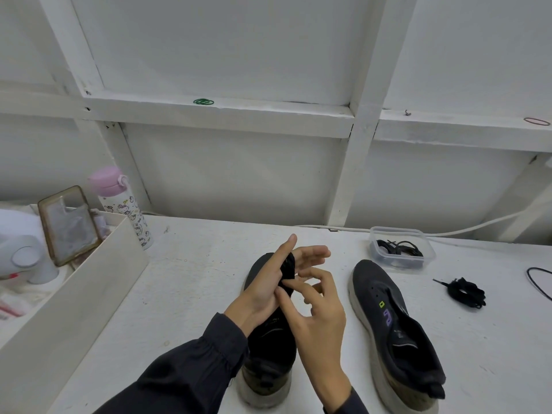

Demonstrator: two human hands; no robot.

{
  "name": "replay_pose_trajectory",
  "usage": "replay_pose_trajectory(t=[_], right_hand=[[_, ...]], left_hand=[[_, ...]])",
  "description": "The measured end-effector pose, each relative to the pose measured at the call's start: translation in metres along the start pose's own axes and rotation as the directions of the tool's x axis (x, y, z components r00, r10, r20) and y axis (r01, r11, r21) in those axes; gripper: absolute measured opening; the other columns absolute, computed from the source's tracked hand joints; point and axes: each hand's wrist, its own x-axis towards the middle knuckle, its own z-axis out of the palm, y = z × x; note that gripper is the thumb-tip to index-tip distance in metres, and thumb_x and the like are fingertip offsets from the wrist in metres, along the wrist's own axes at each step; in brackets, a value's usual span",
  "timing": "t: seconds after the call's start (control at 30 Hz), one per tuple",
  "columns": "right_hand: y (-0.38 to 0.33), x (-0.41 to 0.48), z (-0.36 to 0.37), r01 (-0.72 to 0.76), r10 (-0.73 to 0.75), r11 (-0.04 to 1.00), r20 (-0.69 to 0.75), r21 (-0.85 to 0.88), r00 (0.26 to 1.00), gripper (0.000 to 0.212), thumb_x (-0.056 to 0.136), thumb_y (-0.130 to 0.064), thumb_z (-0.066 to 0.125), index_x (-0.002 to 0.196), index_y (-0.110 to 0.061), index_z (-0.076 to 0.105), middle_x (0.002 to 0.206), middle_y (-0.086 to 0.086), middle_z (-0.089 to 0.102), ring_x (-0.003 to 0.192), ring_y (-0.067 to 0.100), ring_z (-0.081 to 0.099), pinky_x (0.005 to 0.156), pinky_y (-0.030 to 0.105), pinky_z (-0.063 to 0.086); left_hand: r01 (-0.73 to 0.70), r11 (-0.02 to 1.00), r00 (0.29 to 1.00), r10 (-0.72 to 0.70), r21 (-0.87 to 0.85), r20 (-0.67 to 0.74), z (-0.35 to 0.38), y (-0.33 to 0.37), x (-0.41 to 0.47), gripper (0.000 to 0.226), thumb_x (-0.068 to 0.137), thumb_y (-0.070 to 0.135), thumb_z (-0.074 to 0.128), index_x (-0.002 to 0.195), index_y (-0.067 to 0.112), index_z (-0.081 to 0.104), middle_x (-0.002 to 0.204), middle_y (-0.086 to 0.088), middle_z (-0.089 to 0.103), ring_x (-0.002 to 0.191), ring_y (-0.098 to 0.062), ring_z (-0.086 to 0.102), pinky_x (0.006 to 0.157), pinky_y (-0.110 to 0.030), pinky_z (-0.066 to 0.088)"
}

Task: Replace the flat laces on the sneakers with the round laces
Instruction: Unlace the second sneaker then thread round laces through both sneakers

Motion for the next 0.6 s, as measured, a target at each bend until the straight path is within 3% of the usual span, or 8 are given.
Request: replay_pose_trajectory(t=[0.17, 0.27, 0.37, 0.47, 0.53, 0.6], right_hand=[[-0.003, 0.0, 0.002, -0.099, 0.102, 0.994, 0.079, -0.041, 0.992, 0.005, 0.079, -0.032, 0.071, 0.078, -0.027, 0.069, 0.102, -0.021, 0.056, 0.085, -0.003, 0.053, 0.063, 0.006, 0.04], [-0.004, 0.002, -0.001, -0.242, 0.224, 0.962, 0.142, 0.126, 0.964, 0.007, 0.076, -0.021, 0.068, 0.075, -0.025, 0.063, 0.096, -0.016, 0.06, 0.084, 0.009, 0.056, 0.063, 0.016, 0.042], [-0.001, 0.004, -0.008, -0.283, 0.257, 0.929, 0.134, 0.237, 0.957, 0.015, 0.079, -0.013, 0.07, 0.075, -0.025, 0.063, 0.09, -0.011, 0.063, 0.081, 0.015, 0.057, 0.064, 0.025, 0.044], [0.005, 0.006, -0.011, -0.335, 0.315, 0.904, 0.116, 0.265, 0.942, 0.019, 0.079, -0.012, 0.077, 0.076, -0.021, 0.06, 0.084, -0.01, 0.062, 0.077, 0.013, 0.056, 0.062, 0.021, 0.043], [0.011, 0.01, -0.014, -0.433, 0.45, 0.778, 0.077, 0.455, 0.89, 0.021, 0.077, -0.019, 0.079, 0.084, -0.017, 0.059, 0.087, -0.007, 0.061, 0.075, 0.014, 0.053, 0.062, 0.022, 0.042], [0.021, 0.021, -0.022, -0.519, 0.56, 0.583, 0.154, 0.625, 0.814, 0.03, 0.074, -0.027, 0.072, 0.099, -0.015, 0.061, 0.1, 0.003, 0.064, 0.083, 0.022, 0.057, 0.067, 0.028, 0.045]], left_hand=[[0.025, 1.0, 0.999, -0.024, 0.018, -0.032, -0.001, -0.006, -0.002, 0.064, 0.097, 0.056, 0.031, 0.127, 0.01, 0.062, 0.132, -0.003, 0.062, 0.129, -0.012, 0.051, 0.112, -0.034, 0.035], [0.037, 0.999, 0.998, -0.037, 0.002, -0.045, -0.002, -0.005, -0.003, 0.064, 0.098, 0.054, 0.029, 0.128, 0.008, 0.061, 0.132, -0.004, 0.062, 0.129, -0.013, 0.052, 0.105, -0.031, 0.038], [0.032, 0.999, 0.999, -0.033, -0.015, -0.036, -0.001, -0.003, -0.007, 0.061, 0.1, 0.049, 0.029, 0.128, 0.004, 0.06, 0.131, -0.009, 0.063, 0.128, -0.017, 0.054, 0.108, -0.032, 0.038], [-0.001, 0.997, 0.999, -0.002, -0.071, -0.05, 0.0, -0.001, -0.009, 0.058, 0.099, 0.046, 0.035, 0.121, 0.0, 0.063, 0.126, -0.015, 0.065, 0.124, -0.024, 0.057, 0.108, -0.034, 0.041], [-0.023, 0.989, 0.999, 0.016, -0.145, -0.049, 0.0, 0.001, -0.011, 0.055, 0.098, 0.045, 0.039, 0.109, -0.001, 0.067, 0.117, -0.018, 0.067, 0.119, -0.029, 0.059, 0.104, -0.036, 0.045], [-0.022, 0.983, 1.0, 0.025, -0.185, 0.015, 0.002, 0.005, -0.015, 0.054, 0.099, 0.045, 0.039, 0.1, -0.003, 0.066, 0.106, -0.018, 0.067, 0.118, -0.03, 0.058, 0.101, -0.037, 0.047]])
